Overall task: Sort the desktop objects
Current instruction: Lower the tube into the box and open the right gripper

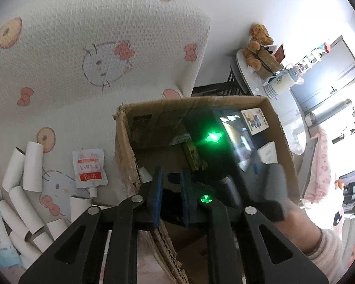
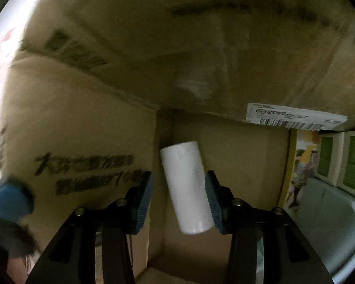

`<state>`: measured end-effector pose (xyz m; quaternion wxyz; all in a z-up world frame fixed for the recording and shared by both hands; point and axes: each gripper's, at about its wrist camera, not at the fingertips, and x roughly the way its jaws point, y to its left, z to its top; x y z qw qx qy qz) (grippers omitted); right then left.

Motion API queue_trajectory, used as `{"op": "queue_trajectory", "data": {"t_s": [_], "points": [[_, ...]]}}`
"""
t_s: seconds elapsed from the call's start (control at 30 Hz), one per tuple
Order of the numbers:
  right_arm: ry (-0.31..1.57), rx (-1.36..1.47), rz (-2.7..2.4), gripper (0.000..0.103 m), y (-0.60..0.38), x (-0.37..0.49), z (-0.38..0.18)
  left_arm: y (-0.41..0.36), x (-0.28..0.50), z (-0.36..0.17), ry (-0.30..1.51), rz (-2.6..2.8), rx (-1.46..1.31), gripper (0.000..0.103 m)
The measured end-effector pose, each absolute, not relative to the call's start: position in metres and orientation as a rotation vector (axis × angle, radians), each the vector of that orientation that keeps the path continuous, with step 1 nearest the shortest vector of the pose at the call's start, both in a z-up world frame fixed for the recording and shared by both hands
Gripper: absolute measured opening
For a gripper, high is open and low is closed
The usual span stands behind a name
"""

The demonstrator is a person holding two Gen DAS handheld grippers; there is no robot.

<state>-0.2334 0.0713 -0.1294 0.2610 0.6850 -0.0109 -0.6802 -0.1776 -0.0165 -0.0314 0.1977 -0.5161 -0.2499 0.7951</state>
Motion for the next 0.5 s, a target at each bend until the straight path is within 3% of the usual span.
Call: {"op": "queue_trajectory", "data": {"t_s": [0.07, 0.2, 0.43, 0.5], "points": [[0.046, 1.827, -1.857, 0.041, 0.070, -0.224, -0.112, -0.017, -0.175, -0.025, -0.685, 2.227, -1.432, 0.030], [0.095, 1.771, -1.833, 0.042, 0.079, -0.204, -0.078, -0.017, -0.170, -0.004, -0.656, 2.233, -1.390, 0.032], [0.019, 1.672, -1.866, 0.042, 0.143, -0.193, -0.029, 0.005, -0.176, 0.004, -0.561, 2.215, -1.463, 0.031], [0.022, 1.647, -1.908, 0.042, 0.164, -0.190, -0.017, 0.021, -0.181, -0.003, -0.481, 2.192, -1.547, 0.022]]}}
